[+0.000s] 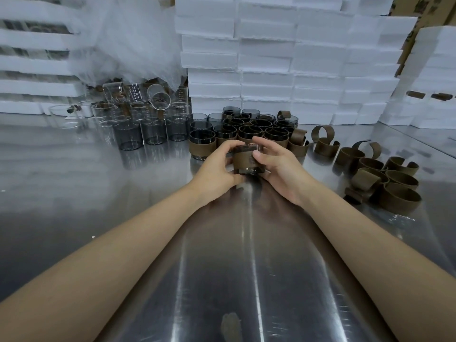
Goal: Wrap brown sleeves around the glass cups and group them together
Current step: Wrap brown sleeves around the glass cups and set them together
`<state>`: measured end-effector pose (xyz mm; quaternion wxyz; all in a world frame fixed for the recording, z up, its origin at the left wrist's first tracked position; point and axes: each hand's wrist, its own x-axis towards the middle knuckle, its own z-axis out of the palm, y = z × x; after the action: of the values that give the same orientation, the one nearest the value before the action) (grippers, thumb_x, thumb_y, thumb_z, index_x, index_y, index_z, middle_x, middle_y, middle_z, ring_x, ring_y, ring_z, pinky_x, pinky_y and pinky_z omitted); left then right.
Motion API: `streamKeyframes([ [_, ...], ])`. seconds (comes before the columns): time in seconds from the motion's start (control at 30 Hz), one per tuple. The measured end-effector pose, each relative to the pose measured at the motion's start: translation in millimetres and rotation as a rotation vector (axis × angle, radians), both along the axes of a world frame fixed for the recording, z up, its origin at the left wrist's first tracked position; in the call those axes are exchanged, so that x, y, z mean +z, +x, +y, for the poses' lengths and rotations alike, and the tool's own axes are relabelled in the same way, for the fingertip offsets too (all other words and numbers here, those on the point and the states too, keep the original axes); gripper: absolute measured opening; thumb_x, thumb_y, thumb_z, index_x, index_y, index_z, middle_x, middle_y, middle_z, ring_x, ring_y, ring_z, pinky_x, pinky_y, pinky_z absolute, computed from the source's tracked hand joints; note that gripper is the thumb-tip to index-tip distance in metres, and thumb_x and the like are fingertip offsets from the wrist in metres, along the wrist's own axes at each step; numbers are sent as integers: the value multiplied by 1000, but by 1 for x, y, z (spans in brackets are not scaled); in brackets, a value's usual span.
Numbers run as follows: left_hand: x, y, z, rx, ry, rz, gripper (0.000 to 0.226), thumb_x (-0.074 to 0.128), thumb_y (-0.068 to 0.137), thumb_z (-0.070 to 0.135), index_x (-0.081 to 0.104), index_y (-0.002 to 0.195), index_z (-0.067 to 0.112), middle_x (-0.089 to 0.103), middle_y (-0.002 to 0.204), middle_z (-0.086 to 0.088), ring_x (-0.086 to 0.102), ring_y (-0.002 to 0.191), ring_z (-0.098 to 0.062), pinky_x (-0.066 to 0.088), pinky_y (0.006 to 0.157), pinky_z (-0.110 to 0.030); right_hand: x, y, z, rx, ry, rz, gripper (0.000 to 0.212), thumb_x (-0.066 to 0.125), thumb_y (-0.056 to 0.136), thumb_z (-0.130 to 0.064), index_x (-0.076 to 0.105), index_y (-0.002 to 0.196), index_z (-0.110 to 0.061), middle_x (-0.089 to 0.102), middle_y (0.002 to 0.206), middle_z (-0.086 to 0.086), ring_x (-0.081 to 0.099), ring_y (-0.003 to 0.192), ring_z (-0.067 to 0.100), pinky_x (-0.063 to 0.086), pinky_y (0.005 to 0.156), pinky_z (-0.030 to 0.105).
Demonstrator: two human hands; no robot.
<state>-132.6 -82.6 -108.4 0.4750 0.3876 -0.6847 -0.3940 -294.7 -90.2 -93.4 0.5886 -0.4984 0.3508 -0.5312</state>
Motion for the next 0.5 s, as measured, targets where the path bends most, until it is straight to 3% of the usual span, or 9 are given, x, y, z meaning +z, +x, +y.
streamKeyframes([
  [0.1,0,2,0,10,-34,-31,66,55,79,-22,47,135,13,54,125,-1,61,106,-8,49,81,-11,1,0,1,1,10,11,37,55,94,-1,58,127,-14,61,120,9,61,103,21,52,87,30],
  [0.2,-1,5,-1,46,-128,-139,64,57,83,-16,45,140,11,53,126,0,62,105,-9,51,83,-13,2,-1,3,21,1,37,33,53,95,-2,58,126,-12,61,116,9,61,100,20,53,83,29],
  [0.3,-2,10,-4,75,-210,-276,63,59,85,-10,44,143,10,50,135,-3,64,107,-14,53,87,-17,2,0,5,33,-27,71,22,53,95,-2,59,114,-12,61,107,7,59,95,19,53,81,28],
  [0.37,-2,13,-5,80,-246,-325,61,59,84,-9,47,139,12,52,130,1,65,103,-12,53,86,-17,2,1,6,32,-41,86,16,53,95,-2,60,103,-14,59,102,6,59,92,18,54,81,29],
  [0.5,0,14,-3,62,-296,-378,51,55,80,-9,53,126,15,58,111,6,66,95,-17,55,84,-39,1,2,7,34,-66,95,14,54,95,-1,58,94,-15,57,101,7,58,90,17,54,80,28],
])
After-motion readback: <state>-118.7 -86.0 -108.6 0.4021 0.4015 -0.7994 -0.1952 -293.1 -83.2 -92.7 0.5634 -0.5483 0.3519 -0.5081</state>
